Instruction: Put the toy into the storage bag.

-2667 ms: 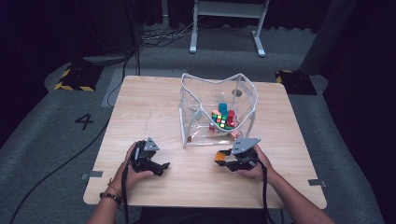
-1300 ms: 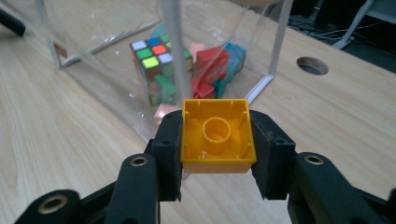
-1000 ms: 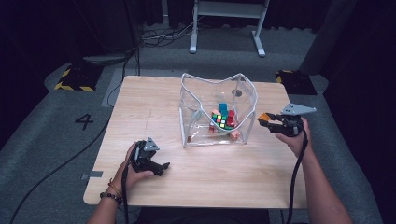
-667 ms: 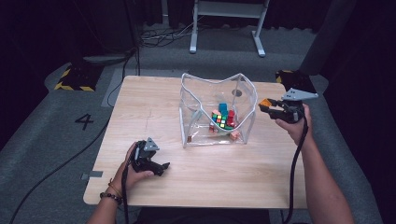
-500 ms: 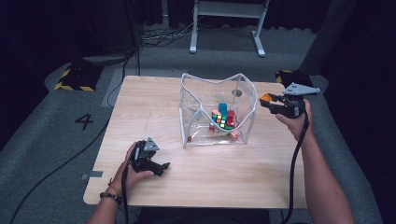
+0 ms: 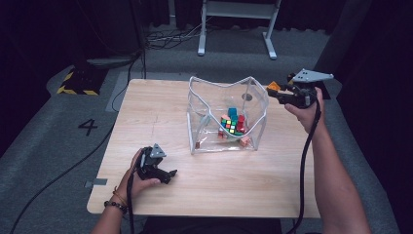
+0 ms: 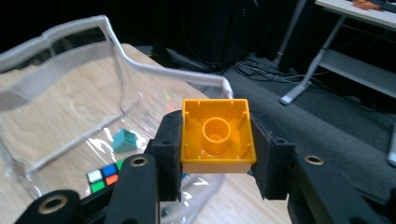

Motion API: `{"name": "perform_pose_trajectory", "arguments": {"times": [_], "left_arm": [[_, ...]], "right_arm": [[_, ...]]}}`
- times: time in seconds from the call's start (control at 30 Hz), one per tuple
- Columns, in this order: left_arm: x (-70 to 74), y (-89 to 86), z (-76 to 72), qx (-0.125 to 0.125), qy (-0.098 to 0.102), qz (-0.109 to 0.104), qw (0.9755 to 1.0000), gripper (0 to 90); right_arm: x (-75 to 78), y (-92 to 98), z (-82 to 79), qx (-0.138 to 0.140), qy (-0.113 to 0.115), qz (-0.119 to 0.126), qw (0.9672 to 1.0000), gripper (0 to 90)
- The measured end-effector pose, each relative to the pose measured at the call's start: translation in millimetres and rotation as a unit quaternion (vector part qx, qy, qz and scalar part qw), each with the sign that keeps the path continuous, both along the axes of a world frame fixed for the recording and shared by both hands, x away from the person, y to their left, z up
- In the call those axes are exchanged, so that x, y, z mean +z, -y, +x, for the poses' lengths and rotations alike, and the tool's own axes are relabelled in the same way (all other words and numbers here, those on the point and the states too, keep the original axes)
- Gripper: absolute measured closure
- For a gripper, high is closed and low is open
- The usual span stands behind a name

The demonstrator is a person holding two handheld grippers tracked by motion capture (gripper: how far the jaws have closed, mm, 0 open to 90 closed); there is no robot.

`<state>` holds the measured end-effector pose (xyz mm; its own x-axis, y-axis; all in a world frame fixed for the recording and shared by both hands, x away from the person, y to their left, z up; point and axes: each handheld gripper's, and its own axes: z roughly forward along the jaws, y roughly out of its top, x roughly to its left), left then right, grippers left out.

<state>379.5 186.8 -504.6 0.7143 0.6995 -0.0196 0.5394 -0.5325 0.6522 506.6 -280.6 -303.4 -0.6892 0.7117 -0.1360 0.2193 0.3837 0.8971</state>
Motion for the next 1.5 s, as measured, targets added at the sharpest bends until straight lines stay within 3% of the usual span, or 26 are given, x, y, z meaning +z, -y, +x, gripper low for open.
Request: {"name": "perform_pose_trajectory", "arguments": {"times": [0.3, 0.5, 0.67, 0.83, 1.07, 1.33, 1.43, 1.47, 1.5], "left_arm": [[0.0, 0.0, 0.0, 0.0, 0.0, 0.0, 1.0, 0.6], [-0.3, 0.2, -0.1, -0.001, -0.003, -0.002, 1.0, 0.6], [0.0, 0.0, 0.0, 0.0, 0.0, 0.0, 1.0, 0.7], [-0.4, 0.3, -0.1, -0.002, -0.004, -0.003, 1.0, 0.6], [-0.4, 0.3, -0.1, -0.001, -0.004, -0.003, 1.0, 0.6], [-0.4, 0.4, -0.1, -0.002, -0.004, -0.004, 1.0, 0.6], [-0.7, 0.5, -0.1, -0.001, -0.003, -0.004, 1.0, 0.6], [-0.5, 0.3, 0.1, -0.003, -0.004, -0.004, 1.0, 0.6], [-0.5, 0.3, 0.1, -0.003, -0.004, -0.004, 1.0, 0.6]], "right_arm": [[12.1, -27.2, 3.5, 0.035, -0.004, -0.006, 0.9994, 59.1], [15.4, -51.0, 5.5, 0.075, -0.007, -0.014, 0.9971, 59.0], [12.8, -71.5, 10.5, 0.105, -0.012, -0.044, 0.9934, 59.1], [11.0, -82.0, 13.2, 0.121, -0.017, -0.048, 0.9913, 59.0], [5.5, -104.2, 20.0, 0.144, -0.038, -0.081, 0.9855, 59.0], [1.7, -113.3, 31.8, 0.151, -0.061, -0.096, 0.9819, 59.0], [1.1, -116.9, 34.2, 0.152, -0.068, -0.116, 0.9793, 59.0], [0.1, -120.0, 35.5, 0.15, -0.073, -0.135, 0.9766, 59.0], [0.1, -120.0, 35.5, 0.15, -0.073, -0.135, 0.9766, 59.0]]}}
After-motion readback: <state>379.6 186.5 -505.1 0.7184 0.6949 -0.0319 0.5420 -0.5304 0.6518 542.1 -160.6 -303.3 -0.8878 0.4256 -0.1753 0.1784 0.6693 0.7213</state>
